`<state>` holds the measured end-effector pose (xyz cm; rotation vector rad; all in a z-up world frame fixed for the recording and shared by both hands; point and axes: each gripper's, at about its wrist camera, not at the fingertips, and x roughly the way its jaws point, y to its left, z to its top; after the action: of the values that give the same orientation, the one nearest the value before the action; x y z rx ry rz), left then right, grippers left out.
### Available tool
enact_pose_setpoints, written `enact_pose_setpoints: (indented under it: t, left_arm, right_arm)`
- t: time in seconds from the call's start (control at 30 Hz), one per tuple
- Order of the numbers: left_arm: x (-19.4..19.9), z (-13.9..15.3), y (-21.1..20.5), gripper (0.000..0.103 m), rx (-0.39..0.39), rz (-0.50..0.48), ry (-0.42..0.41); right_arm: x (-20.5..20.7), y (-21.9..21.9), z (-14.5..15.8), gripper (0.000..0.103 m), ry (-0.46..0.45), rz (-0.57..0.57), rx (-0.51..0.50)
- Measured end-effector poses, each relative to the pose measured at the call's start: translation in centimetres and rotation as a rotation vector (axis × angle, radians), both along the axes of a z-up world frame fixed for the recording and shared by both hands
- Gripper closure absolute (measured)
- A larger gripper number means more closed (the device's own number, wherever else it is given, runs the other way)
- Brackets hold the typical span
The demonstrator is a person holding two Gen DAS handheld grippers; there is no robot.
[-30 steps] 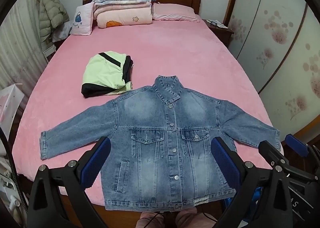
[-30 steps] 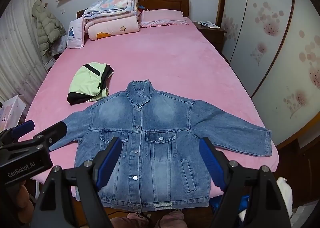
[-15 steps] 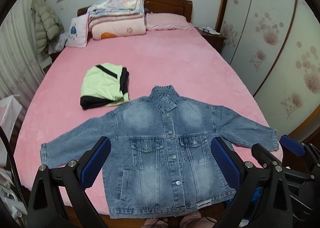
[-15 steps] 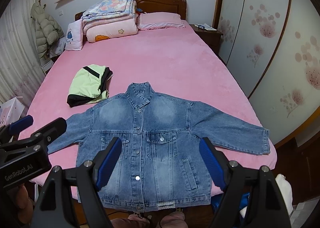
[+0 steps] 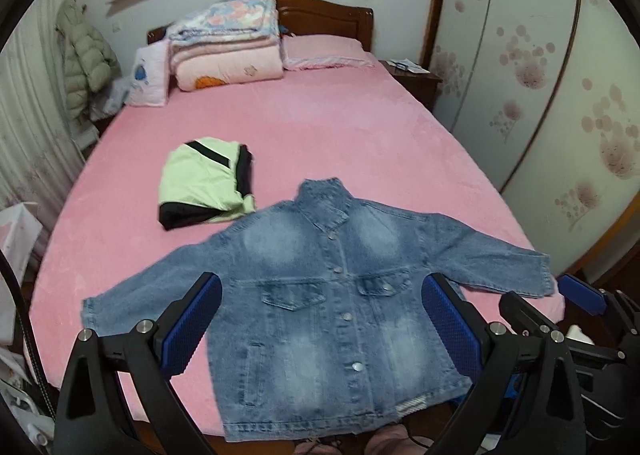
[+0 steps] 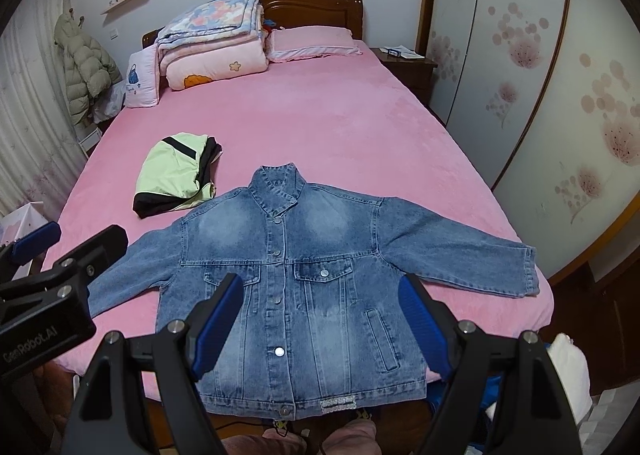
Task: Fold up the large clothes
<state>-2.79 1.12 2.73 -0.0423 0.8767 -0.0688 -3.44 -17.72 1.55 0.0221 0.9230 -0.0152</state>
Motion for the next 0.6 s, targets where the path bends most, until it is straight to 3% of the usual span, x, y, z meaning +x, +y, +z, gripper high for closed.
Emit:
enact_pose_setpoints:
  t: [0.6]
  left_arm:
    - [1.3,-2.0,0.9,0.003,-0.010,-0.033,0.092]
  right_arm:
    - [-0.7,0.6,-1.3,0.023,0.045,-0.066,0.008]
